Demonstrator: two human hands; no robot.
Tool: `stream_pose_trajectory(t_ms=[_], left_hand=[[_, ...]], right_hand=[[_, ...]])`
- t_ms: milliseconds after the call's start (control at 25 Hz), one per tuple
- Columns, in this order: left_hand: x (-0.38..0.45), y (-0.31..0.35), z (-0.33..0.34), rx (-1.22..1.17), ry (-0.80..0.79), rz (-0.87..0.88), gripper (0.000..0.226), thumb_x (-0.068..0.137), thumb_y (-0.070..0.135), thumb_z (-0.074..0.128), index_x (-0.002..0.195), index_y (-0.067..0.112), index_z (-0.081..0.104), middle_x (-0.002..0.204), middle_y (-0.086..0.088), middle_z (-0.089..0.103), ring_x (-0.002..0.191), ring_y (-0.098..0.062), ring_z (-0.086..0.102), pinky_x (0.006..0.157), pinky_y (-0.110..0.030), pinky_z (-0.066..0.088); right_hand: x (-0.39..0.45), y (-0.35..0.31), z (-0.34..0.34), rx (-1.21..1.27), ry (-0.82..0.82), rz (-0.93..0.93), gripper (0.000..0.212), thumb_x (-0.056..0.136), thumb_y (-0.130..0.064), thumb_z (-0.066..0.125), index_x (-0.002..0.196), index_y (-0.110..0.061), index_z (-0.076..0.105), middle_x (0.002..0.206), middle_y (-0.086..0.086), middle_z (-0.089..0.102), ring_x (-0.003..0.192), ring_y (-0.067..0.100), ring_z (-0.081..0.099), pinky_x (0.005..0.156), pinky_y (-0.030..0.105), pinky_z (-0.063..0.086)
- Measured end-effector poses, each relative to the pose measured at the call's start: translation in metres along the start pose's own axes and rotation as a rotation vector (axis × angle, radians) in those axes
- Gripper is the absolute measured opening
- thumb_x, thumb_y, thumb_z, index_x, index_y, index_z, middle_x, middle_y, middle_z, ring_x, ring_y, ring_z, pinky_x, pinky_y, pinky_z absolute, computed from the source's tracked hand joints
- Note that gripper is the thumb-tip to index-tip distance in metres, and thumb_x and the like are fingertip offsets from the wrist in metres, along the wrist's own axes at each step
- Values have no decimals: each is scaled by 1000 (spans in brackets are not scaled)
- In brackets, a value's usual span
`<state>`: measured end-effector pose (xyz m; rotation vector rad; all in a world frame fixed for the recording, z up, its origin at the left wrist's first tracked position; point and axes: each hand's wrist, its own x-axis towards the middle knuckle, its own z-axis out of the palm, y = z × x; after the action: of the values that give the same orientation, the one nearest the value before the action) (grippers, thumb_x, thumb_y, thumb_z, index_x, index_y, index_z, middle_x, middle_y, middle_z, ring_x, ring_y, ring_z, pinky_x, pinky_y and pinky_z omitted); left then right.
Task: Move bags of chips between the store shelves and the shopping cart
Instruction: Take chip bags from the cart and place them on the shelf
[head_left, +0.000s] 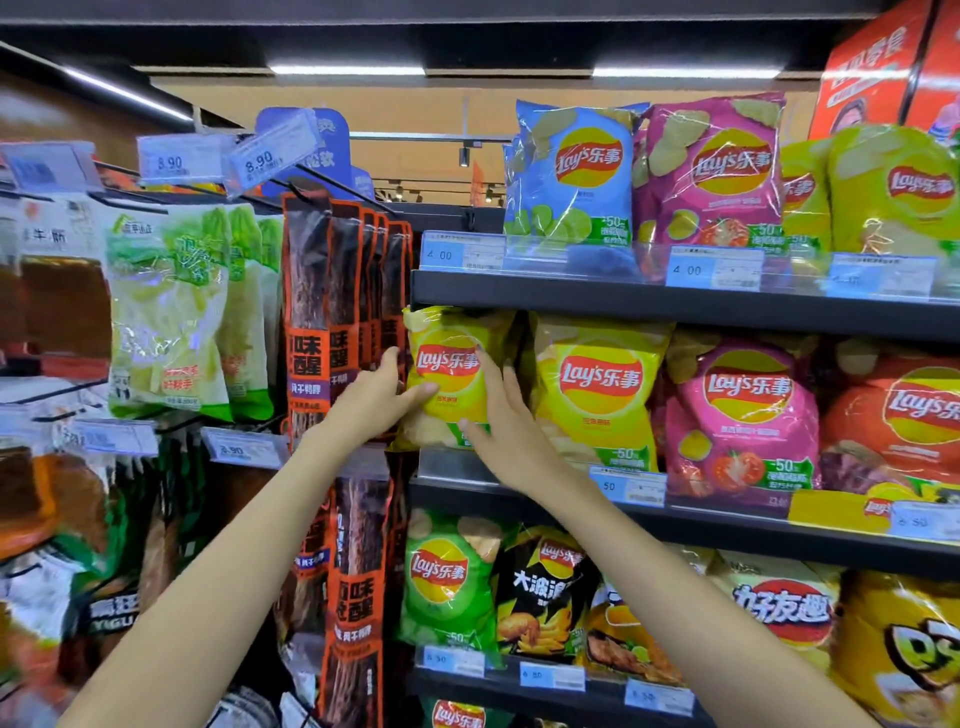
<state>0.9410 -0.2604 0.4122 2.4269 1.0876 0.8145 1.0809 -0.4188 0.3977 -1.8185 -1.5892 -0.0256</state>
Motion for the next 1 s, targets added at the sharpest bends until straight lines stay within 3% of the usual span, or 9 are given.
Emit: stream_pose_trajectory(t_ms=[200,480,640,840,1000], left_hand=[[-3,9,1,-150,-129,64,71,99,52,46,155,29,10,138,-14,56,119,-32,58,92,-33,43],[-24,11,-4,-153,-96,138,74,99,52,45,156,32,2,123,-8,62,98,-24,64,90,-37,51],[-32,8,1,-175,-74,149,79,99,51,46,155,35,-6,125,-6,63,102,-24,65,94,-41,50],[-34,-1,6,-177,-37,178,83,95,54,50,152,41,-9,120,-9,67,95,-28,68,90,-50,53],[-42,1,7,-144,49,211,83,94,54,52,152,39,-4,118,-7,66,95,-28,67,87,-51,55]], right_hand=[[19,-1,18,86,2,69,86,97,-27,55,149,-47,-10,161,9,8,143,34,30,113,55,32],[-6,-7,13,-27,50,22,93,99,-31,53,149,-41,-25,165,-3,-7,146,30,26,114,51,33],[-23,-16,12,-47,75,-27,94,100,-31,52,148,-40,-28,164,-5,-14,143,32,32,111,49,37],[-36,-1,8,3,66,-42,96,100,-29,54,151,-34,-26,164,-9,-11,151,13,8,119,38,24],[-37,-1,-1,38,21,-37,93,100,-27,55,153,-30,-22,165,-9,-7,150,11,6,118,33,19]])
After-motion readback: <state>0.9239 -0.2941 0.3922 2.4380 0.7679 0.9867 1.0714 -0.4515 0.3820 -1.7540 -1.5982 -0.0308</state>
